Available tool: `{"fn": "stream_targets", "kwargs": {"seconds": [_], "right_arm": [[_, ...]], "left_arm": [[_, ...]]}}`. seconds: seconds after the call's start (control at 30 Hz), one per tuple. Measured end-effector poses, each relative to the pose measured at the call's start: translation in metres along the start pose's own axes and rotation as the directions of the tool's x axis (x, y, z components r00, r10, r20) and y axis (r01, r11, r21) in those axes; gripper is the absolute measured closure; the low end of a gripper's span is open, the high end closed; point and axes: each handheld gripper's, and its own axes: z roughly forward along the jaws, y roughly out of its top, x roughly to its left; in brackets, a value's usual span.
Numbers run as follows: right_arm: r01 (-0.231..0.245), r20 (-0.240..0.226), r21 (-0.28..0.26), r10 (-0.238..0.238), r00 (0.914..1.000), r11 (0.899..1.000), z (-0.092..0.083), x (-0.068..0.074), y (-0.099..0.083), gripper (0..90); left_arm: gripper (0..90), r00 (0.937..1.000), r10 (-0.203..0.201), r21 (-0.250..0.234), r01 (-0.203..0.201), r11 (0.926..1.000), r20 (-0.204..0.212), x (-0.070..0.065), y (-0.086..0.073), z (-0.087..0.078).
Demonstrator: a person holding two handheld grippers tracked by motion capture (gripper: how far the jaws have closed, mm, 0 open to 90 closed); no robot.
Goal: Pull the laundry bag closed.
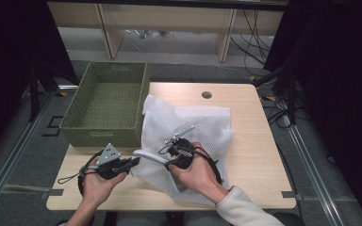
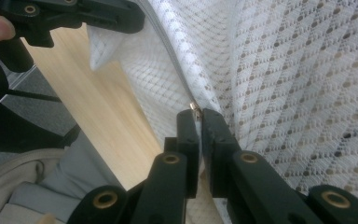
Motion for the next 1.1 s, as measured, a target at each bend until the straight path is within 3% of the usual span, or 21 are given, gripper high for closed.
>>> {"fn": "stream_targets", "kwargs": {"seconds": [0.27,0.37,0.63,0.73,0.77,0.93,1.1], "right_arm": [[0.017,0.0,-0.002,-0.017,0.9998,1.0,-0.003,-0.003,-0.003,87.3],[-0.004,0.002,0.008,0.004,1.0,1.0,-0.005,-0.004,-0.006,87.3],[0.003,0.002,0.008,-0.003,1.0,1.0,-0.009,-0.008,-0.009,87.3],[-0.014,0.002,0.014,0.014,0.9999,1.0,-0.011,-0.007,-0.011,87.3],[0.006,-0.001,0.01,-0.006,1.0,1.0,-0.011,-0.008,-0.011,87.3],[0.012,-0.009,0.013,-0.012,0.9999,1.0,-0.014,-0.01,-0.013,87.3],[0.009,0.005,0.006,-0.009,0.9999,1.0,-0.014,-0.009,-0.015,87.2]], "left_arm": [[88.5,0.9999,-0.017,-0.003,0.017,0.9999,0.001,0.001,-0.001,0.001],[88.5,0.9998,-0.02,-0.004,0.02,0.9998,0.002,0.002,-0.002,0.002],[88.5,0.9998,-0.022,-0.004,0.022,0.9998,0.0,0.002,-0.002,0.002],[88.4,1.0,-0.006,0.003,0.006,1.0,-0.007,0.003,-0.002,0.001],[88.4,0.9998,-0.02,-0.002,0.02,0.9998,-0.006,0.003,-0.002,0.002],[88.5,0.9999,-0.01,0.001,0.01,0.9999,-0.013,0.004,-0.002,0.001],[88.5,0.9996,-0.025,-0.001,0.025,0.9997,-0.012,0.004,-0.002,0.002]]}}
